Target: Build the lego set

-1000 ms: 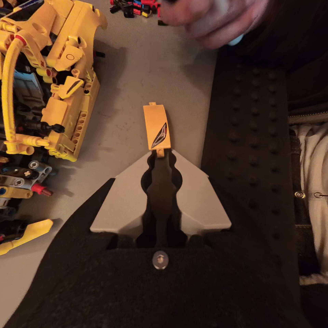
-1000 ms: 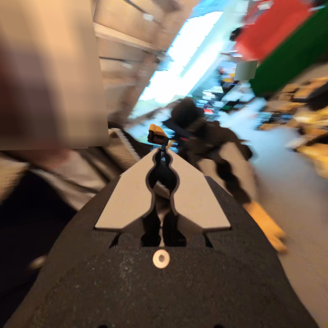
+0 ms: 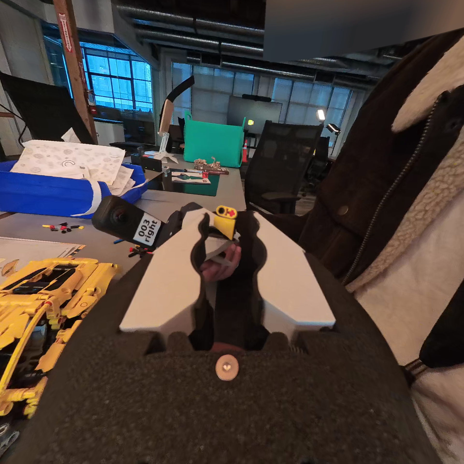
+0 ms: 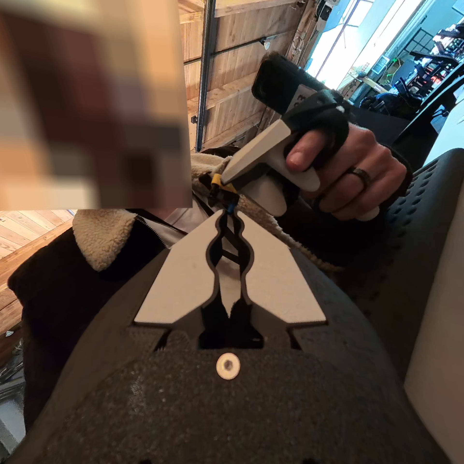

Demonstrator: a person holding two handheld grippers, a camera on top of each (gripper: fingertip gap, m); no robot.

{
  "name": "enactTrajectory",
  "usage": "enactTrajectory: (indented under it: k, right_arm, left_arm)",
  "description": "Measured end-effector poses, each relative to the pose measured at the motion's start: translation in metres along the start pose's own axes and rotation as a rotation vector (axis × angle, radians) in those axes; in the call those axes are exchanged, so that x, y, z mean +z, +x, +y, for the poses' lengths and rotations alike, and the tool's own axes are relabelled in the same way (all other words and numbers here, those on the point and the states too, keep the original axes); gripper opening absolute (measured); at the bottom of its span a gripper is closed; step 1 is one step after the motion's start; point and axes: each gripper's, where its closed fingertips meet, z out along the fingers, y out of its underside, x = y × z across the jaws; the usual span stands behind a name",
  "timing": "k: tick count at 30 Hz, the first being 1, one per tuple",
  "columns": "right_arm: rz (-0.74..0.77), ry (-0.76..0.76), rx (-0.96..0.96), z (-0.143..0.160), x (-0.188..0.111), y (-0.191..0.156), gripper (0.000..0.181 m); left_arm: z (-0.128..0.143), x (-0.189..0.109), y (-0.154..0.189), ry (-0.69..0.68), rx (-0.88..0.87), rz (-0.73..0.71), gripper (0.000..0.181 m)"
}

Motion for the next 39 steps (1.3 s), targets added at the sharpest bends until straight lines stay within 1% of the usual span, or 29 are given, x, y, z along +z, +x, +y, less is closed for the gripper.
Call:
enactTrajectory:
  k: [1, 3, 8, 14, 19, 20, 22, 23, 25, 26, 27, 28, 29, 30, 31, 32, 33, 34, 35, 39]
  right_arm:
    - [-0.001, -0.007, 0.002, 0.001, 0.001, 0.0, 0.002]
    - [0.003, -0.019, 0.006, 0.003, 0.001, 0.001, 0.002]
    - [0.011, -0.004, 0.018, 0.001, 0.0, 0.003, 0.002]
    - [0.047, -0.021, 0.023, 0.004, -0.001, 0.009, 0.002]
    - [0.062, 0.0, 0.019, 0.001, -0.002, 0.011, 0.002]
    - [0.082, 0.009, -0.005, -0.002, -0.003, 0.012, 0.003]
    - [0.183, 0.049, -0.076, -0.01, -0.009, 0.022, 0.024]
    - [0.247, 0.077, -0.13, -0.016, -0.014, 0.029, 0.03]
    - [0.418, 0.103, -0.25, -0.026, -0.027, 0.043, 0.033]
    - [0.528, 0.101, -0.325, -0.031, -0.036, 0.051, 0.033]
    - [0.654, 0.082, -0.406, -0.035, -0.047, 0.059, 0.037]
    - [0.787, 0.029, -0.481, -0.035, -0.058, 0.068, 0.041]
    - [0.92, -0.066, -0.541, -0.03, -0.069, 0.079, 0.047]
    - [1.051, -0.208, -0.596, -0.02, -0.082, 0.091, 0.052]
    - [1.151, -0.371, -0.65, -0.007, -0.095, 0.101, 0.056]
    - [1.226, -0.506, -0.685, 0.005, -0.106, 0.11, 0.061]
    - [1.287, -0.606, -0.717, 0.012, -0.117, 0.118, 0.06]
    - [1.315, -0.661, -0.736, 0.016, -0.122, 0.123, 0.055]
    - [1.303, -0.688, -0.746, 0.019, -0.12, 0.127, 0.054]
    - [1.238, -0.725, -0.748, 0.015, -0.111, 0.13, 0.05]
  left_arm:
    - [-0.001, 0.0, -0.001, 0.003, -0.002, -0.002, 0.031]
    - [0.003, -0.001, 0.001, -0.024, 0.011, 0.006, 0.019]
    - [0.004, -0.003, 0.0, -0.05, 0.063, -0.013, 0.018]
    - [0.008, -0.004, 0.001, -0.05, 0.033, 0.002, 0.019]
    - [0.008, -0.007, -0.002, -0.054, 0.068, -0.015, 0.018]
    - [0.006, -0.009, -0.005, -0.045, 0.073, -0.03, 0.018]
    - [0.0, -0.019, -0.015, -0.015, 0.064, -0.073, 0.018]
    - [-0.002, -0.027, -0.024, -0.012, 0.049, -0.104, 0.018]
    - [0.006, -0.043, -0.045, -0.059, 0.028, -0.186, 0.017]
    - [0.017, -0.053, -0.058, -0.119, 0.037, -0.249, 0.018]
    - [0.031, -0.062, -0.069, -0.193, 0.057, -0.307, 0.018]
    - [0.044, -0.069, -0.076, -0.267, 0.079, -0.342, 0.018]
    - [0.057, -0.075, -0.08, -0.333, 0.099, -0.367, 0.018]
    - [0.067, -0.08, -0.082, -0.384, 0.117, -0.385, 0.018]
    - [0.075, -0.083, -0.082, -0.42, 0.129, -0.395, 0.018]
    - [0.081, -0.085, -0.081, -0.444, 0.133, -0.4, 0.018]
    - [0.086, -0.085, -0.08, -0.458, 0.13, -0.4, 0.018]
    - [0.091, -0.085, -0.078, -0.467, 0.125, -0.393, 0.018]
    - [0.094, -0.084, -0.076, -0.476, 0.122, -0.387, 0.018]
    - [0.103, -0.081, -0.077, -0.508, 0.146, -0.381, 0.018]
